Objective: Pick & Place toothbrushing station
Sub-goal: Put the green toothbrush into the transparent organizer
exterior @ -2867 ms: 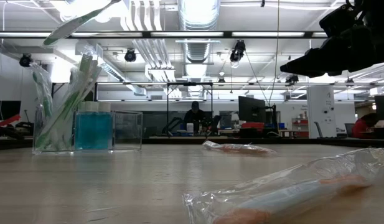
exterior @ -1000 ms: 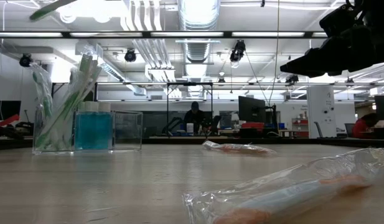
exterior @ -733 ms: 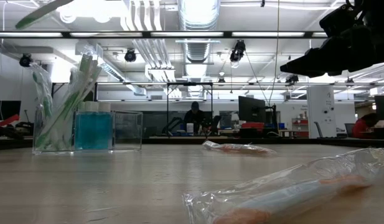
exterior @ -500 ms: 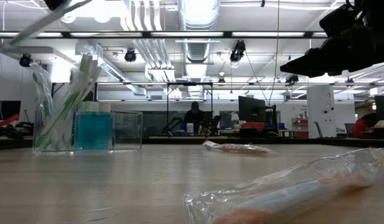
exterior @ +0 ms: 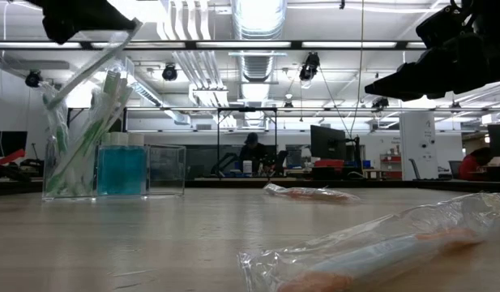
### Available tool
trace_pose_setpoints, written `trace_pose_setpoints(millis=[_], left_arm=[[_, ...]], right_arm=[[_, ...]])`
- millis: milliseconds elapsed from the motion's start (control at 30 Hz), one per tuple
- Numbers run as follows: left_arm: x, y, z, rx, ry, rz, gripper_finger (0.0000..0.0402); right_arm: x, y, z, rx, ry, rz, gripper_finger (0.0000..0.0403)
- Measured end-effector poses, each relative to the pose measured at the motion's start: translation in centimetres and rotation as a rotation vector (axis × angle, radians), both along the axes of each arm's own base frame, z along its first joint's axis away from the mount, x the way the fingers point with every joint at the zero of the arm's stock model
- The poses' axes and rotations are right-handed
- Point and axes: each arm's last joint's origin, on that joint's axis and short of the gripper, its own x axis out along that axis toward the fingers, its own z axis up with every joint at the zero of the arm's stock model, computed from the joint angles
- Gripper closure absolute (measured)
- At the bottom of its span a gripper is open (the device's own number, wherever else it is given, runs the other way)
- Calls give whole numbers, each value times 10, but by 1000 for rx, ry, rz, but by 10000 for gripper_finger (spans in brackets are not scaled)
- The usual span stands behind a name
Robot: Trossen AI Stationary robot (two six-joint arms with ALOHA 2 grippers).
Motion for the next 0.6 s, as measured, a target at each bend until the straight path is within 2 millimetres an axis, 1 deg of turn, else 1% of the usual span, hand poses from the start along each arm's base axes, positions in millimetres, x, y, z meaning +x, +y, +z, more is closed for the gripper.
trace_pose_setpoints(millis=[267, 600], left_arm=[[-10, 8, -24, -60, -36, 34, 388], [-18, 13, -39, -66, -52, 33, 388]], right_arm=[[0, 0, 0, 0, 0, 0, 158], [0, 0, 0, 0, 0, 0, 158]])
